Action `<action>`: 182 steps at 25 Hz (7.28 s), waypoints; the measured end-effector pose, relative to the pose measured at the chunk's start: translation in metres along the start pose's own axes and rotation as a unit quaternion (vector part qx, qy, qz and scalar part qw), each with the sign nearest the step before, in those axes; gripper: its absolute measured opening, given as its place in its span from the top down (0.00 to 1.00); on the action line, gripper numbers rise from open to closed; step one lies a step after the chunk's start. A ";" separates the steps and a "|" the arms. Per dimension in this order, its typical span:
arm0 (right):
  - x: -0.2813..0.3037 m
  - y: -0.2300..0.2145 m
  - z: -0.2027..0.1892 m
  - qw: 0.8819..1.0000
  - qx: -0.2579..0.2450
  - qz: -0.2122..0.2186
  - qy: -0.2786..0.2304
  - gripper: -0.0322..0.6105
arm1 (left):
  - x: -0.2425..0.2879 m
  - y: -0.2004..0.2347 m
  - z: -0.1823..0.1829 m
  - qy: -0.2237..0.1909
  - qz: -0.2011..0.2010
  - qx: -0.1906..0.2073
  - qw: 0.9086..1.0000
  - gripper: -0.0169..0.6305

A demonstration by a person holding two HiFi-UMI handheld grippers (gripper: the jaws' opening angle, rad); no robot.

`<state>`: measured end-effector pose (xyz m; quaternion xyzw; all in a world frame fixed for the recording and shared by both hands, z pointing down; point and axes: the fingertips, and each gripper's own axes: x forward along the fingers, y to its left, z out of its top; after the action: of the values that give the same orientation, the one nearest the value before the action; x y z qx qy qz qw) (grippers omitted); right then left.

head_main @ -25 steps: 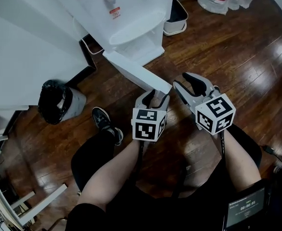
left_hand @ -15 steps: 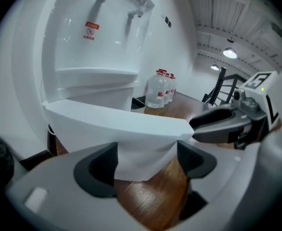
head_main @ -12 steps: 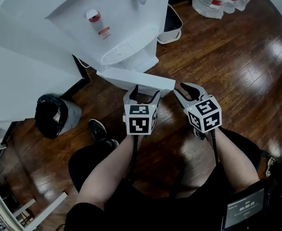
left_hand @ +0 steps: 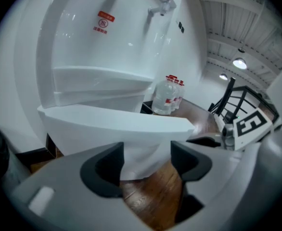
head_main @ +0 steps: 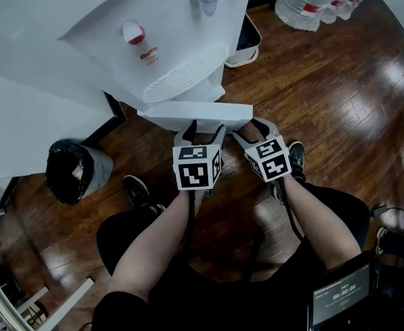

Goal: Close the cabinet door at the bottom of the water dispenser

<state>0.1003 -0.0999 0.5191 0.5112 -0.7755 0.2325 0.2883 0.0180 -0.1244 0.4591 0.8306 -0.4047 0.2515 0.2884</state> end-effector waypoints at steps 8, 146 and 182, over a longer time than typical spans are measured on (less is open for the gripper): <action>0.025 -0.012 0.015 1.000 0.004 -0.029 0.002 0.53 | 0.005 0.008 0.002 0.006 -0.007 -0.033 0.999 0.49; -0.115 0.069 0.141 0.976 -0.024 0.029 -0.214 0.77 | -0.150 -0.003 0.071 -0.196 0.003 0.003 0.981 0.57; -0.212 0.097 0.127 0.949 -0.039 0.014 -0.313 0.94 | -0.175 -0.083 0.030 -0.233 -0.030 0.127 0.964 0.59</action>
<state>0.0499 -0.0079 0.2755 0.5358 -0.8423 0.0339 0.0473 -0.0041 -0.0108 0.3008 0.9078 -0.4004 0.0911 0.0855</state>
